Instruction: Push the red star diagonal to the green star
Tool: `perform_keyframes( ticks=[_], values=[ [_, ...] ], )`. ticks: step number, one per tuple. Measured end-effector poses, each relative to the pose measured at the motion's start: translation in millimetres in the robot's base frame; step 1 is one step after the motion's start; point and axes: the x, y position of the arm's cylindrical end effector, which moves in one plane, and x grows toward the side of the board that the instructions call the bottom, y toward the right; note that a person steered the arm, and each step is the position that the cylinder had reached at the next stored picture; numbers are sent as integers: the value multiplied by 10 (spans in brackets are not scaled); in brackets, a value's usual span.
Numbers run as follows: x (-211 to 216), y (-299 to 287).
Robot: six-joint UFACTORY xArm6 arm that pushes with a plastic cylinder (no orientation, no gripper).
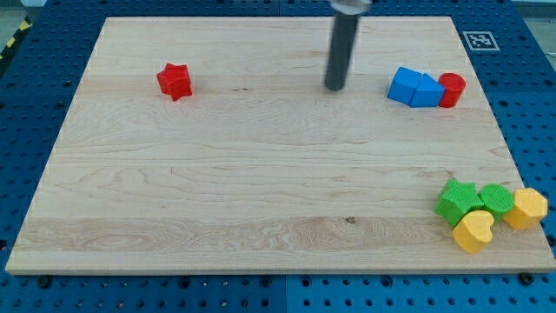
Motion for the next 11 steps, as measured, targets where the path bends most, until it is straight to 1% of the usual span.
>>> perform_keyframes(
  ticks=[2, 3, 4, 5, 6, 8, 9, 11],
  values=[
    [-457, -1629],
    [-444, -2449],
    [-361, -2741],
    [-319, -2526],
    [-115, -2337],
    [62, -1782],
    [349, -1598],
    [639, -964]
  ],
)
